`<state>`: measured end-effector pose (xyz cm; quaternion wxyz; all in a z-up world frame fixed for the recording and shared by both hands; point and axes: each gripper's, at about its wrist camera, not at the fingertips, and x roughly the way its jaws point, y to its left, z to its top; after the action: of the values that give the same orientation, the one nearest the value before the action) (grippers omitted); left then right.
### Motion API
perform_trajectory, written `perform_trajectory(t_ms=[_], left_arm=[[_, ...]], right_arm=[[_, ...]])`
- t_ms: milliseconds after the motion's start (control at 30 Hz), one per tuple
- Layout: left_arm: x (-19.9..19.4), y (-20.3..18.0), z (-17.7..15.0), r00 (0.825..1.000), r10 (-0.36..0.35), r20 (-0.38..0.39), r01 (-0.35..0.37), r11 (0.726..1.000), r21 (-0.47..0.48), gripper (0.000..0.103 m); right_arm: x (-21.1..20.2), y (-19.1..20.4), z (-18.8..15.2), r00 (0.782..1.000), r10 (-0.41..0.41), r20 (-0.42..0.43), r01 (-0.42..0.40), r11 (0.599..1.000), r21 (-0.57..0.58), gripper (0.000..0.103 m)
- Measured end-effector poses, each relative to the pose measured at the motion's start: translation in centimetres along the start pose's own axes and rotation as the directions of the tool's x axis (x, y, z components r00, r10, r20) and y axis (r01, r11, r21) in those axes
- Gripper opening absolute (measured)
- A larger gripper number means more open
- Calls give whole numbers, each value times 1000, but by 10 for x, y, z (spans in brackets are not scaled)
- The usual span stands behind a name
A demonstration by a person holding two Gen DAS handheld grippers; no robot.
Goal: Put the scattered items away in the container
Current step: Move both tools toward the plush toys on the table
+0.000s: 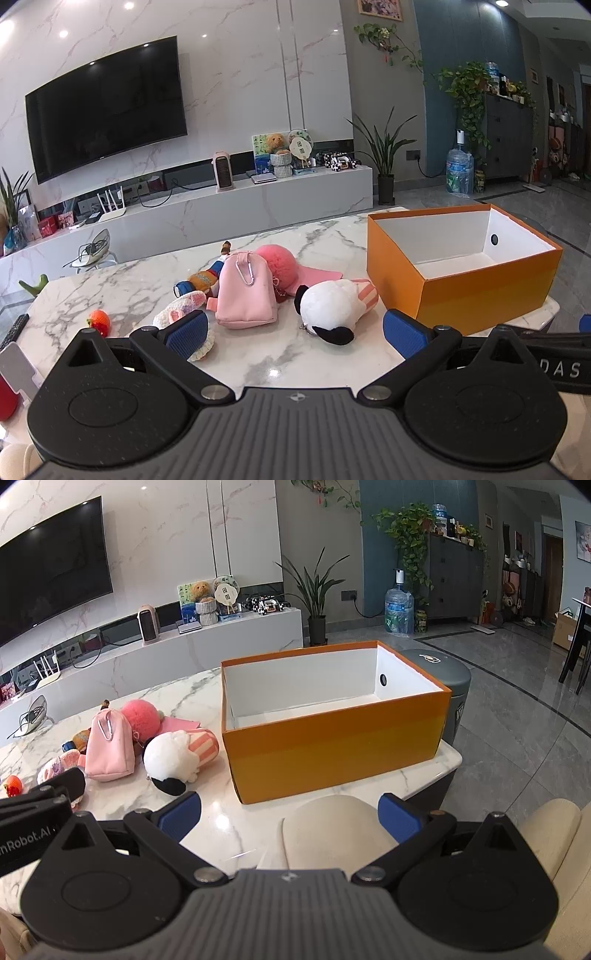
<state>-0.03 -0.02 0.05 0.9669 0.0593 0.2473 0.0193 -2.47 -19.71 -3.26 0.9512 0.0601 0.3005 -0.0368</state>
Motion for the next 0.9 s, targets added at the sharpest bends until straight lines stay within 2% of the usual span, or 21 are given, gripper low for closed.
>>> perform_trajectory(t_ms=[200, 367, 900], left_arm=[[5, 9, 1, 998, -57, -26, 55, 996, -69, 103], [-2, 5, -1, 999, -45, -20, 45, 998, -43, 103], [-5, 8, -4, 1000, -25, -15, 25, 999, -40, 103]], right_arm=[[-3, -2, -2, 1000, 1, -4, -1, 1000, -14, 103], [-4, -2, -3, 1000, -2, -17, 2, 1000, -19, 103], [0, 7, -6, 998, -3, -63, 0, 999, -40, 103]])
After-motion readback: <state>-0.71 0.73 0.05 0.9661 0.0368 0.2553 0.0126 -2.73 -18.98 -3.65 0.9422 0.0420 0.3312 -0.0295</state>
